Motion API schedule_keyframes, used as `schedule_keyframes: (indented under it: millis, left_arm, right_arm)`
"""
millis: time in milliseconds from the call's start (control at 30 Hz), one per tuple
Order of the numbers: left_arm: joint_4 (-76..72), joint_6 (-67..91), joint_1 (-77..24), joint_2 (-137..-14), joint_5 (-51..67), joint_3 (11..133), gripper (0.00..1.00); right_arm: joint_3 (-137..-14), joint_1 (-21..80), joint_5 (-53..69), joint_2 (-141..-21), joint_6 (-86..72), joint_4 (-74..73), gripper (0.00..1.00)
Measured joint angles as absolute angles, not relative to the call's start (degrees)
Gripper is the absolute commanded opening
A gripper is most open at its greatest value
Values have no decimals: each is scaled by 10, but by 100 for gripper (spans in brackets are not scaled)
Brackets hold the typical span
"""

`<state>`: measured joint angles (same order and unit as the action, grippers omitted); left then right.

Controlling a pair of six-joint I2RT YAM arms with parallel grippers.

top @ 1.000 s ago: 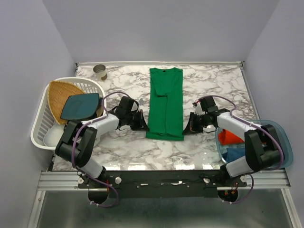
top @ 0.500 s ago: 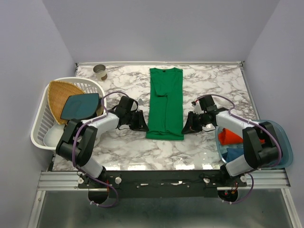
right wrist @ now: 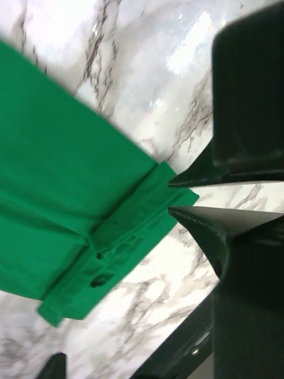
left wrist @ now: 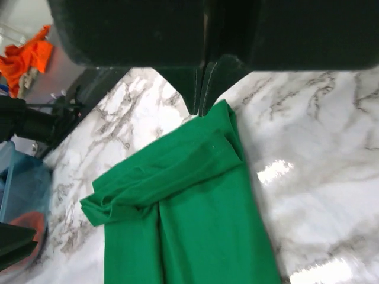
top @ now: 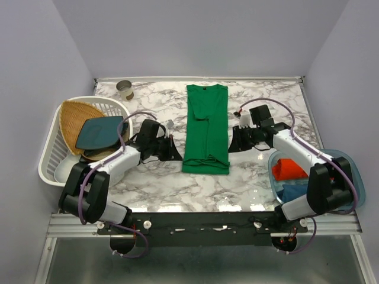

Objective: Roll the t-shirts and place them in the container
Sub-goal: Roll the T-shirt to the center of the board.

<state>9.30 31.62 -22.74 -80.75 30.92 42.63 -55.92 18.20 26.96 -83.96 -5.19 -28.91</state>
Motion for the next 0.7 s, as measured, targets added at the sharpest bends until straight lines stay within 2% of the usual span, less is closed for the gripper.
schedule_keyframes:
  millis: [33,167,433,700]
  left_arm:
    - [83,319,-228,-807,318,414,0]
    - [51,329,-233,-832,356,394,0]
    - [25,326,-237,-919,399,436,0]
    - [31,324,-237,-930,412,444,0]
  right_arm:
    - [-563,188,275,-842,-31,-295,14]
    - [-581,246,301,-871,63,-330,7]
    - [-605,285,327,-938,148,-369,5]
    - [-637,334,340,-948,177,-377,4]
